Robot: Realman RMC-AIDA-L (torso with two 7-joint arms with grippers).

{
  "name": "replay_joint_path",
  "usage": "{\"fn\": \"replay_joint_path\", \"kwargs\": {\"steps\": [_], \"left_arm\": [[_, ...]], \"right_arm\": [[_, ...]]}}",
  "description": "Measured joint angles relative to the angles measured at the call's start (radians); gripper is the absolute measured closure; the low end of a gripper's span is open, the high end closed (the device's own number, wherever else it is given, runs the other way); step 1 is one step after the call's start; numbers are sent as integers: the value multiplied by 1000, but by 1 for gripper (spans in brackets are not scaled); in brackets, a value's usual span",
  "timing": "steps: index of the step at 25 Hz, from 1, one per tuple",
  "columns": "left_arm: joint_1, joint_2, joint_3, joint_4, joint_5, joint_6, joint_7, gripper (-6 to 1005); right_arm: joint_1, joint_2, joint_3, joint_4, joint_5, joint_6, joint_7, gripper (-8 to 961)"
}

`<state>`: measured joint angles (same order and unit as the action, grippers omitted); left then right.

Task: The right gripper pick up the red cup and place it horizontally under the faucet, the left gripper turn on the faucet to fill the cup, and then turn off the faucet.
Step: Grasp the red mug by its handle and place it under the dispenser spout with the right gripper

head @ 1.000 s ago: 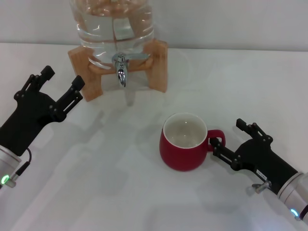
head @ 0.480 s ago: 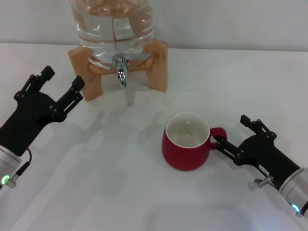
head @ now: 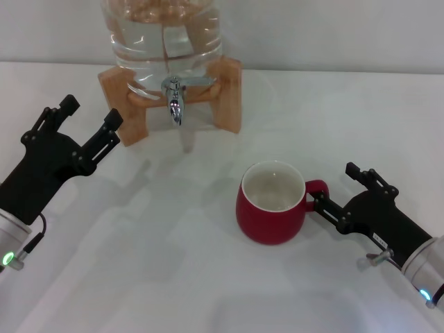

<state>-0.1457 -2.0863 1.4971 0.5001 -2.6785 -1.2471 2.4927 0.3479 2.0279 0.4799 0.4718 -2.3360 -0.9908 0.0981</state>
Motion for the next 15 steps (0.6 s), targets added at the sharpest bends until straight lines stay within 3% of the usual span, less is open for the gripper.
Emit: {"fn": "replay_joint_path", "kwargs": {"steps": [13, 15], "left_arm": [[-8, 1, -1, 0, -5, 4, 0, 141], [-9, 1, -3, 0, -5, 5, 0, 141]], "right_arm": [[29, 0, -9, -2, -14, 14, 0, 406], [30, 0, -9, -2, -14, 14, 0, 485]]}}
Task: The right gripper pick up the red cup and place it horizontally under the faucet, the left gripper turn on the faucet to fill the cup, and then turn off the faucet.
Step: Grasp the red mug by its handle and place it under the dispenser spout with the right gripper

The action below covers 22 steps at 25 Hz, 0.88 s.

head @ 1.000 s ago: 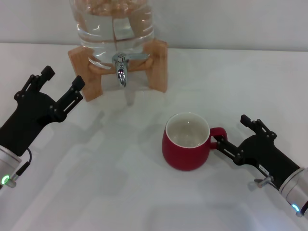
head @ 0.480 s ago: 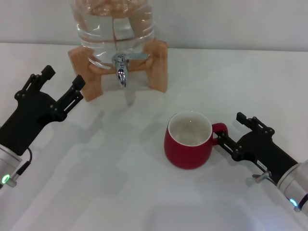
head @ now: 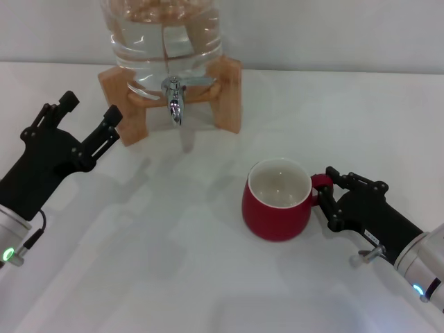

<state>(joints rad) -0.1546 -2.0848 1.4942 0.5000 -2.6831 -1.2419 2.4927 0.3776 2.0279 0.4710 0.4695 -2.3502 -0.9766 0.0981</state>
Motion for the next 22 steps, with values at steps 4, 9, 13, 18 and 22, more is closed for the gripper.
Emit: {"fn": "replay_joint_path", "kwargs": {"steps": [4, 9, 13, 18, 22], "left_arm": [[-1, 0, -2, 0, 0, 3, 0, 141], [-1, 0, -2, 0, -1, 6, 0, 141], [0, 1, -3, 0, -1, 6, 0, 141], [2, 2, -3, 0, -2, 6, 0, 142], [6, 1, -3, 0, -1, 4, 0, 142]], "right_arm": [[2, 0, 0, -1, 0, 0, -11, 643], [7, 0, 0, 0, 0, 0, -31, 790], [9, 0, 0, 7, 0, 2, -35, 792], [11, 0, 0, 11, 0, 2, -37, 796], [18, 0, 0, 21, 0, 9, -37, 796]]}}
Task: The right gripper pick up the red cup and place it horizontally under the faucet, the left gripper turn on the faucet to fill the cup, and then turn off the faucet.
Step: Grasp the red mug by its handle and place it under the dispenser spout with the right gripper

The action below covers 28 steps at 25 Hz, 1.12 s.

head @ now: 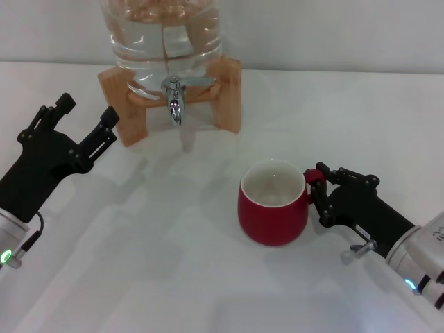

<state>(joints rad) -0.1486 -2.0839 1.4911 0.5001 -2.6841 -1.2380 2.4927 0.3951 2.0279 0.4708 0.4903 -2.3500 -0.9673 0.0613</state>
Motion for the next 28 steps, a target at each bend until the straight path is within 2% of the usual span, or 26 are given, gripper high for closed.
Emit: {"fn": "replay_joint_path", "kwargs": {"steps": [14, 28], "left_arm": [[1, -1, 5, -23, 1, -10, 0, 142], [3, -2, 3, -25, 2, -21, 0, 141]], "right_arm": [[30, 0, -3, 42, -14, 52, -1, 796], [159, 0, 5, 78, -14, 177, 5, 797]]}}
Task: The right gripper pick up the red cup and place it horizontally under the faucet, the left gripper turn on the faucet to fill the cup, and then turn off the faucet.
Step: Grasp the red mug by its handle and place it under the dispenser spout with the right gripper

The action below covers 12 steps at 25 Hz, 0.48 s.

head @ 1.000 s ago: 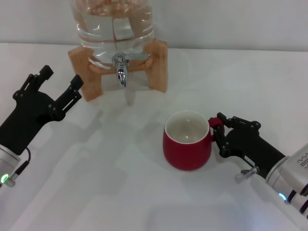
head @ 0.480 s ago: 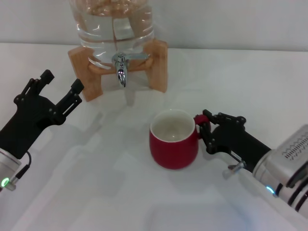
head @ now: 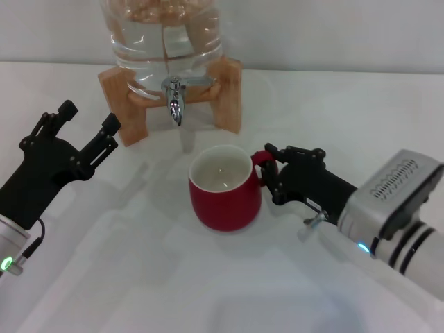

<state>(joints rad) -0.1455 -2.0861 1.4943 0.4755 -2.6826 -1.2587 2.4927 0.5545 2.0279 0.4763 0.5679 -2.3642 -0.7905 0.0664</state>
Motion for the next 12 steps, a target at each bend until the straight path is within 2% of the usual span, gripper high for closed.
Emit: {"fn": "replay_joint_path", "kwargs": {"steps": [12], "left_arm": [[-1, 1, -3, 0, -2, -1, 0, 142]], "right_arm": [[100, 0, 5, 31, 11, 108, 1, 796]]}}
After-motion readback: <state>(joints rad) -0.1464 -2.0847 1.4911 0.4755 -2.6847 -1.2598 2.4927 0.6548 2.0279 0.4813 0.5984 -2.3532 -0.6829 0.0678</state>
